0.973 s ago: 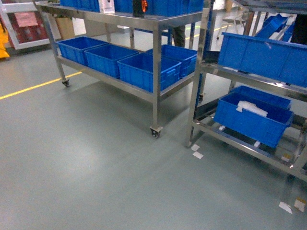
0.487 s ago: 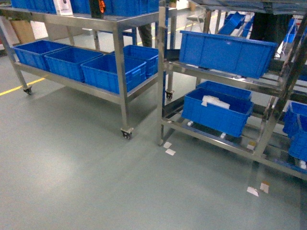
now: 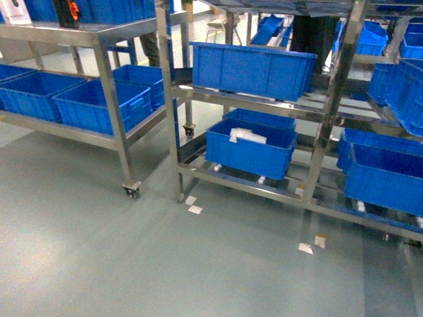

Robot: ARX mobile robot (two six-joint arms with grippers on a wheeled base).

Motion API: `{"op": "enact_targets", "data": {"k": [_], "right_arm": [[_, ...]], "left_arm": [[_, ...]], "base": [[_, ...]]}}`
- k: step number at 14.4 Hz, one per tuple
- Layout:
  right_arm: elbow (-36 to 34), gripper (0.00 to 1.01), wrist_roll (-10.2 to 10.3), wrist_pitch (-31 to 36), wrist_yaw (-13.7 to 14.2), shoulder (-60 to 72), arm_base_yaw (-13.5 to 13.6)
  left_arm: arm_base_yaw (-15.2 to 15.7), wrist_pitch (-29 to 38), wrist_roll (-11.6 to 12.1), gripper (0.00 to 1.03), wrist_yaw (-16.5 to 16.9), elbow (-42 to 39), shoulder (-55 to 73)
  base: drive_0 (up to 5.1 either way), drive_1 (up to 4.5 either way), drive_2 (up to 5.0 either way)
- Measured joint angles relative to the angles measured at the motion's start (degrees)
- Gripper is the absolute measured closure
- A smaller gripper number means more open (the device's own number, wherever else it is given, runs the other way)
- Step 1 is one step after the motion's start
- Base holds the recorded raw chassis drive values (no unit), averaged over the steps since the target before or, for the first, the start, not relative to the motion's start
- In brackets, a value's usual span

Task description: Pick red block from blue box to shelf

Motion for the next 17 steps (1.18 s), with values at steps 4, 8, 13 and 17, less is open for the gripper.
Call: {"op": "enact_targets", "data": {"k": [4,8,13,17], "right_arm": [[0.0,0.63,0.0,0.0,0.0,0.0,0.0],[0.0,0.63,0.0,0.0,0.0,0.0,0.0],[0.0,0.63,0.0,0.0,0.0,0.0,0.0],[0.0,0.63,0.0,0.0,0.0,0.0,0.0]], "left_arm": [[0.0,0.0,0.0,0.05,0.0,0.0,0.0],[0.0,0.0,0.0,0.05,0.0,0.0,0.0],[0.0,0.0,0.0,0.05,0.0,0.0,0.0],[0.0,0.0,0.0,0.05,0.0,0.0,0.0]], "base": [[-1.5,-1.48,-1.5],[-1.4,-1.42,-1.4],[-1.5,-1.53,-1.5],[-1.5,-1.52,-1.5]]}}
